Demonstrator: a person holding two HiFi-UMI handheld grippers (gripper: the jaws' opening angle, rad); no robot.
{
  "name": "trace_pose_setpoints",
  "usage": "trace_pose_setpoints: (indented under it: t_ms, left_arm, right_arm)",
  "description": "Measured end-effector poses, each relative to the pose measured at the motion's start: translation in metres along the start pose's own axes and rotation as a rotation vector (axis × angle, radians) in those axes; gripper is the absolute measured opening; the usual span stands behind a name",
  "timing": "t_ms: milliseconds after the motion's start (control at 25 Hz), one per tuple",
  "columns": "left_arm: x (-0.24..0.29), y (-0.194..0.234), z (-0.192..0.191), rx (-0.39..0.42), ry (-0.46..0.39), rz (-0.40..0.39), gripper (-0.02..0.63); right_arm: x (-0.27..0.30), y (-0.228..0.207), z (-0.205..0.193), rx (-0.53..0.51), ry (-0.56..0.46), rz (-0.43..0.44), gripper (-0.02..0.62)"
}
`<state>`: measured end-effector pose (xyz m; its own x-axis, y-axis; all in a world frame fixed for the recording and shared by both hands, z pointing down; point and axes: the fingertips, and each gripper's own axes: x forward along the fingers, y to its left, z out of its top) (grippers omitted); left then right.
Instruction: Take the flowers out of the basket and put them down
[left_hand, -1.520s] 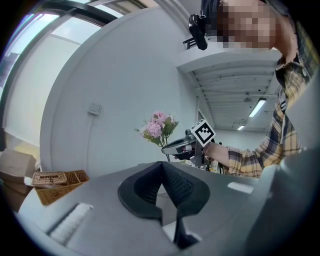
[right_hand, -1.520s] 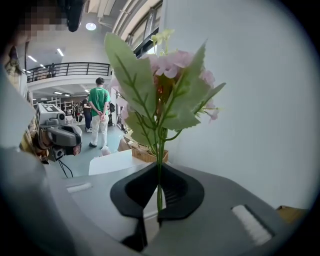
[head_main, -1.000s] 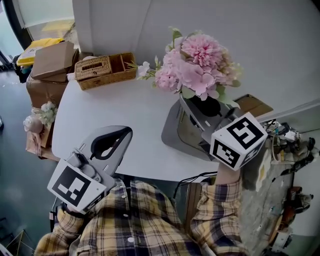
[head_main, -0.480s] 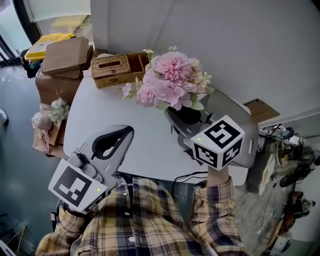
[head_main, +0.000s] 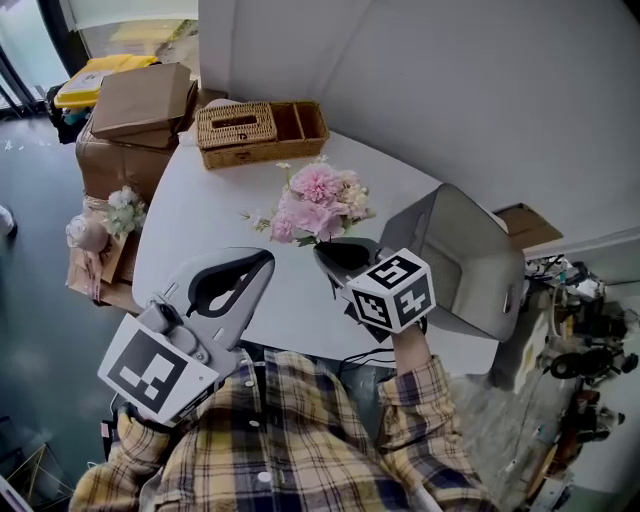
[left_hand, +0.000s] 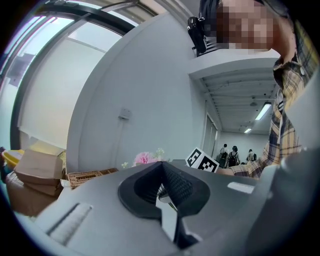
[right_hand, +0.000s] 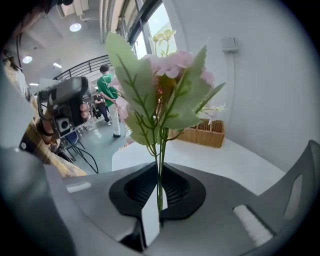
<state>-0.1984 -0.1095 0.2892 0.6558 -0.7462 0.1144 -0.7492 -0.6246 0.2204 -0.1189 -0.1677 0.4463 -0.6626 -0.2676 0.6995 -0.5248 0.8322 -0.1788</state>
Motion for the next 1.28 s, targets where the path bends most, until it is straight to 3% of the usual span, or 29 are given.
trace_pose_setpoints:
  t_ms: [440,800,1040,1280]
  left_arm:
    - [-0.021,0.012,-0.014,-0.012,0.025,0.064,0.014]
    - [-0.029,0.019,-0.020,-0.019,0.035,0.092,0.014]
    - [-0.031,0.020,-0.021,-0.034,0.030,0.095,0.014]
    - [-0.033,0.024,-0.025,-0.049,0.035,0.099,0.014]
  right_arm:
    - [0.073,-0.009,-0.076,0.125,0.117,0.027,0.041]
    - [0.113,-0.014,-0.109,0.187,0.192,0.065,0.055]
    - [0.128,-0.016,-0.130,0.109,0.280,-0.003,0.064]
    - [0.133,-0.014,-0.132,0.139,0.270,-0.013,0.080]
